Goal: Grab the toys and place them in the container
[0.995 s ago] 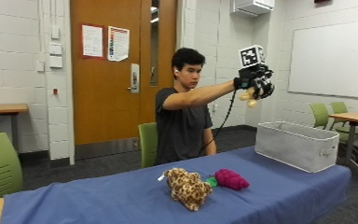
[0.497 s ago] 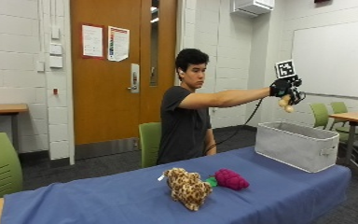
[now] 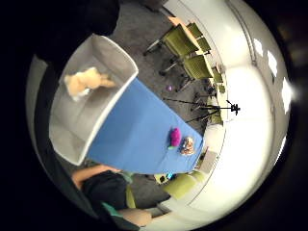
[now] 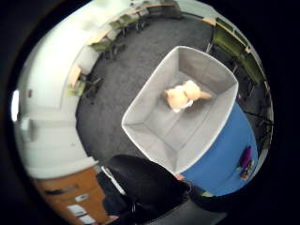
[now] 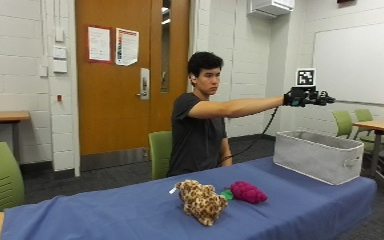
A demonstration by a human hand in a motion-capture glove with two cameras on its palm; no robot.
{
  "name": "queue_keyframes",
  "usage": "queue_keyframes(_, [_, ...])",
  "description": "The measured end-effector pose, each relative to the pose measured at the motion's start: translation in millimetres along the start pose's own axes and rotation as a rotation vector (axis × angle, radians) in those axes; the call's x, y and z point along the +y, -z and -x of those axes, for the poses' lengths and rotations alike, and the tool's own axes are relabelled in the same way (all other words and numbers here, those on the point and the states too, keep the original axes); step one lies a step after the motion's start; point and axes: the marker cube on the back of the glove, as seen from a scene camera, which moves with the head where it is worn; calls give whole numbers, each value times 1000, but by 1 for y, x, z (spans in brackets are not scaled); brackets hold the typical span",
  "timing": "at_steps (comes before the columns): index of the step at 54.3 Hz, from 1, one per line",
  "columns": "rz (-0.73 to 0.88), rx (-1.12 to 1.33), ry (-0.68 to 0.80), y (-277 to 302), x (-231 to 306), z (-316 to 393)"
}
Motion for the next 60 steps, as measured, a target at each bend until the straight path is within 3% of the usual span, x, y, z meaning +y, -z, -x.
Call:
queue_keyframes(13, [-46, -70, 17, 18, 51, -62])
queue_keyframes(19, [-54, 82, -193, 8, 73, -140])
queue_keyframes(30, [-61, 42, -339, -13, 122, -250])
queue_keyframes(39, [-52, 10, -428, -63, 152, -314])
queue_keyframes(47, [73, -7, -511, -139, 166, -352])
queue_keyframes(60, [188, -24, -574, -225, 176, -375])
